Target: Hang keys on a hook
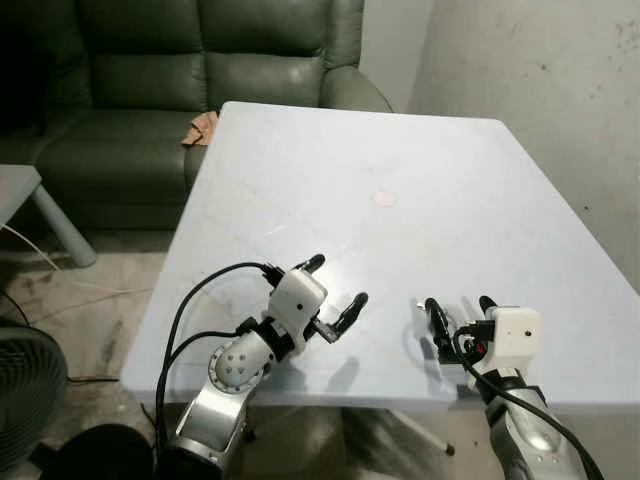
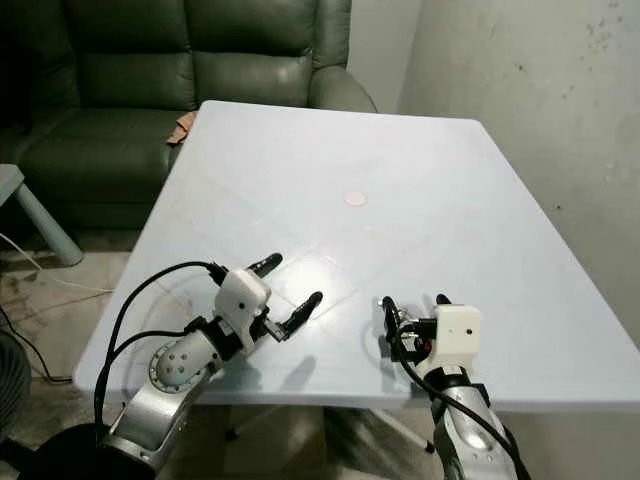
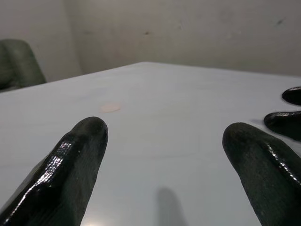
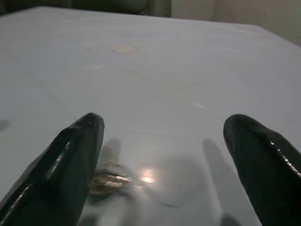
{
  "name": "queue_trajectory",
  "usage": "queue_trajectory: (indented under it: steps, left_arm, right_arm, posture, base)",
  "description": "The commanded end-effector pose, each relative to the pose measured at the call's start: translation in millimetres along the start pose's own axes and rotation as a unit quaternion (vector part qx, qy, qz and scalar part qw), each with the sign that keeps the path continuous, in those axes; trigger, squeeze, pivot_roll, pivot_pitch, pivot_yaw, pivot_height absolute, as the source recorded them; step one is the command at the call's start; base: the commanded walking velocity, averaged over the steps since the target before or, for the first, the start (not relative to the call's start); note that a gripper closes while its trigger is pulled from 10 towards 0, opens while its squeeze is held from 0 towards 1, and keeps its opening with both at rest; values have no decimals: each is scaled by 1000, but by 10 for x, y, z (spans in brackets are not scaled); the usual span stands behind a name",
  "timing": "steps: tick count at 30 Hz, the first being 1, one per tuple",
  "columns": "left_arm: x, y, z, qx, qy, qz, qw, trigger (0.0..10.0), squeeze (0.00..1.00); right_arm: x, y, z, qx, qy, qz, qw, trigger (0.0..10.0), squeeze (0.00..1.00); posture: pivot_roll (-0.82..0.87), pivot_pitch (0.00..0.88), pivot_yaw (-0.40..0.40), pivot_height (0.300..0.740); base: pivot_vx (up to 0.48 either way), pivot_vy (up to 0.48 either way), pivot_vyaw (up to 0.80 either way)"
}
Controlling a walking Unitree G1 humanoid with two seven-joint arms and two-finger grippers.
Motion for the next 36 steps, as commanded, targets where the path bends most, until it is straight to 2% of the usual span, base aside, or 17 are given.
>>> queue_trajectory:
  steps: [1,9,13,17,23,34,36]
  left_arm:
    - [5,-3,26,-5,-10,-2,1000,10000,0]
    - [-9,12,50,-8,-13,-3,1000,10000,0]
    - [-14,31,133,-25,-22,-2,999,10000,0]
    - [-57,47,237,-42,-9,-10,999,10000,0]
    - [-107,78,295,-48,-1,-19,999,10000,0]
    - [-194,155,228,-10,30,-39,999,10000,0]
    - [-221,198,178,7,28,-43,999,10000,0]
  right_arm:
    - [25,25,13,-2,-3,6,1000,10000,0]
    - [29,45,-68,28,4,10,1000,10000,0]
    - [47,65,-110,54,16,14,998,10000,0]
    - [85,73,-153,89,40,16,995,10000,0]
    - [106,43,-234,106,60,13,992,10000,0]
    - [4,-62,-316,113,69,-28,991,10000,0]
    - [-21,-95,-359,118,78,-38,989,10000,0]
  posture:
    - [-69,44,-34,711]
    - [-69,44,-34,711]
    - [-69,44,-34,711]
    - [-68,48,-35,711]
    - [-63,50,-40,711]
    - [-21,59,-68,711]
    - [-12,61,-77,711]
  base:
    - [0,0,0]
    - [0,0,0]
    - [0,0,0]
    - [0,0,0]
    - [0,0,0]
    - [0,0,0]
    - [0,0,0]
Point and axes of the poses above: a point about 5 cm out from each wrist's last joint towards the gripper, its own y axis pointing back from the gripper into the wrist, its own x axis along the axis of the wrist's last joint, z = x × y, the point moved 6 cm from there along -y, pointing out of the wrist towards the gripper, and after that the axes turned 11 degrees about y, right-handed, at the moved point
